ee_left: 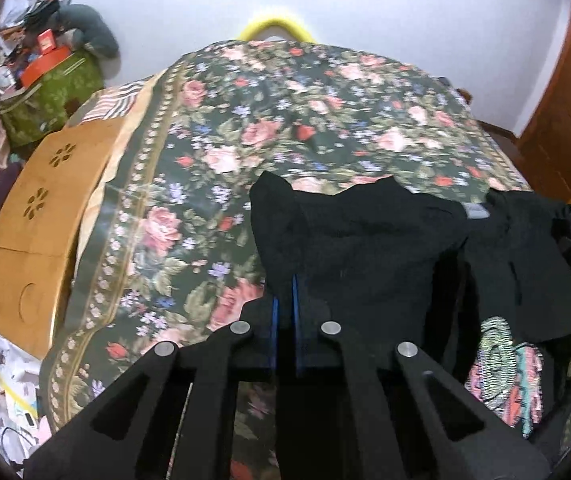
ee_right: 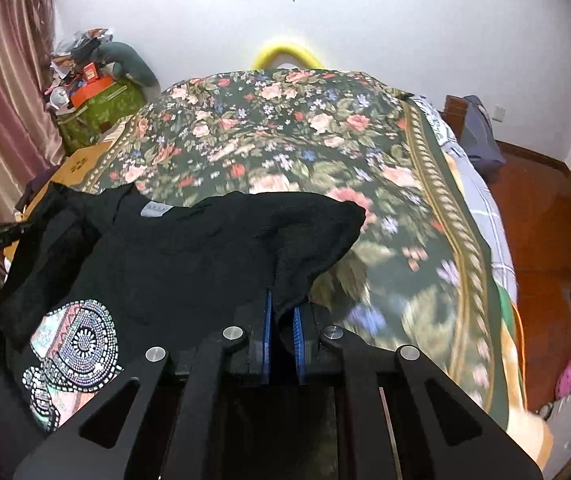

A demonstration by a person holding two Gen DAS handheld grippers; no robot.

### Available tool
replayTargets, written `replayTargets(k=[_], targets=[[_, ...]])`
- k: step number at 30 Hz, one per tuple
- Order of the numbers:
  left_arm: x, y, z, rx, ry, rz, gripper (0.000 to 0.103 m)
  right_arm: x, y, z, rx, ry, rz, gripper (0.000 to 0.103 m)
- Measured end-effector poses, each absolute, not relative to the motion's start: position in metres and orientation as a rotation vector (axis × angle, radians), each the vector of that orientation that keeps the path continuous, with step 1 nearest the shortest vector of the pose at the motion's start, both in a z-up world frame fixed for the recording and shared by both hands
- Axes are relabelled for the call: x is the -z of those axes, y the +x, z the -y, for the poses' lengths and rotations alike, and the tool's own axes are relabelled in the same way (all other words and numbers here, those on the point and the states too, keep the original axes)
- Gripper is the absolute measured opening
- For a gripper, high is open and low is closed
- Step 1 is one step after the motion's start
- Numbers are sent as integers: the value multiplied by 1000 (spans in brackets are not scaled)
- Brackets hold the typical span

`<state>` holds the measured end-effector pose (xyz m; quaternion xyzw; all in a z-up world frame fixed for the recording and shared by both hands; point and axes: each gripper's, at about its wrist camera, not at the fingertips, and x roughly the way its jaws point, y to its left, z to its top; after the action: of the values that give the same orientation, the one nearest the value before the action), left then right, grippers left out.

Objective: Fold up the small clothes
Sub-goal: 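Fold the held side over the shirt body with the right gripper, release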

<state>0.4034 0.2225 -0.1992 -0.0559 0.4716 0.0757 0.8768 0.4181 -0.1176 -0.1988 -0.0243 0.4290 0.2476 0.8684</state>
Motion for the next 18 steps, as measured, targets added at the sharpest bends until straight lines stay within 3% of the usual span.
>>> replayTargets(k=[5,8,9,10,12,14,18], targets=[[218,411,-222,-161,-72,-1030,5,208,425,107,-500,-117,-935,13],[219,405,-217,-159,-47,-1038,8,206,421,114,-498,-107,-941,36],[218,403,-215,-154,-43,-1035,15,204,419,117,-499,-102,-938,48],[215,399,-213,-147,-34,-1032,20,201,415,120,-503,-103,-933,53],[207,388,-205,-123,-17,-1019,50,195,407,126,-506,-119,-926,54],[197,377,-196,-97,-2,-992,64,188,400,129,-513,-136,-927,56],[185,362,-174,-46,37,-994,77,174,377,135,-529,-186,-899,63]])
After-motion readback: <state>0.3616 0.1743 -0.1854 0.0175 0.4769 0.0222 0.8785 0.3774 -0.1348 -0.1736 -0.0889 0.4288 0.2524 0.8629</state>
